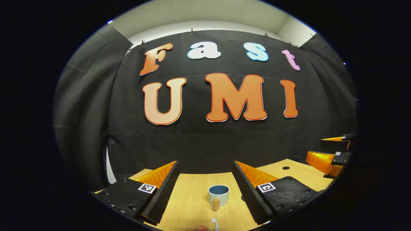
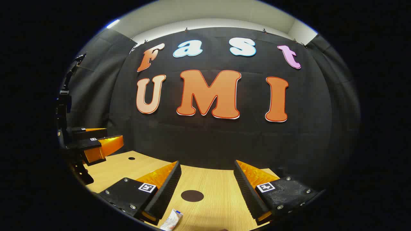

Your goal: Put the toothbrush and toothpaste on the desktop into the cup, then pick up the cup and place it on the coaster on the desktop.

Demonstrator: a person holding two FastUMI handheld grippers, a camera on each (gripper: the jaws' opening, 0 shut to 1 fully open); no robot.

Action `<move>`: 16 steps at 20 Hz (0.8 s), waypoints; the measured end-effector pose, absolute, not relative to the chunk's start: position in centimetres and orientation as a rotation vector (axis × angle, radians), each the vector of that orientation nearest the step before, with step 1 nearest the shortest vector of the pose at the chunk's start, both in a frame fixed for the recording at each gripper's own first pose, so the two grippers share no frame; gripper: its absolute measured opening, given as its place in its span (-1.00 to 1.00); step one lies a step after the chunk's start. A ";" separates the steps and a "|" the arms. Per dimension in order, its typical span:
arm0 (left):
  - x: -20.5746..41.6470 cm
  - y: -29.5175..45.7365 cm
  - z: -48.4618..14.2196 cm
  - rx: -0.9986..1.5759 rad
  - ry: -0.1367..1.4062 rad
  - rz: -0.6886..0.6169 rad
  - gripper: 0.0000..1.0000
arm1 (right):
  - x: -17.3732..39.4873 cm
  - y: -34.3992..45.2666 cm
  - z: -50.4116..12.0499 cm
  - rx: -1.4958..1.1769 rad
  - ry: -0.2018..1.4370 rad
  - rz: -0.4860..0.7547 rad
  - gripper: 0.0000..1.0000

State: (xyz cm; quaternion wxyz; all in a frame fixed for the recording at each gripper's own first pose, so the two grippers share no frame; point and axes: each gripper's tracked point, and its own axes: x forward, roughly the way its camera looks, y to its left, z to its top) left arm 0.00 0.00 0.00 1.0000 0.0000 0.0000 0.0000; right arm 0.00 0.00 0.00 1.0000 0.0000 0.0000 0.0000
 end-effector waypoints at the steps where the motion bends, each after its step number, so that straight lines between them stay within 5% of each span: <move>1: 0.0 0.0 0.1 -0.002 -0.004 -0.001 0.96 | 0.0 0.2 -0.1 0.000 0.002 0.006 0.96; 16: -0.6 -0.2 1.4 -0.008 -0.026 0.012 1.00 | 0.2 1.0 -0.4 0.003 0.023 0.038 0.95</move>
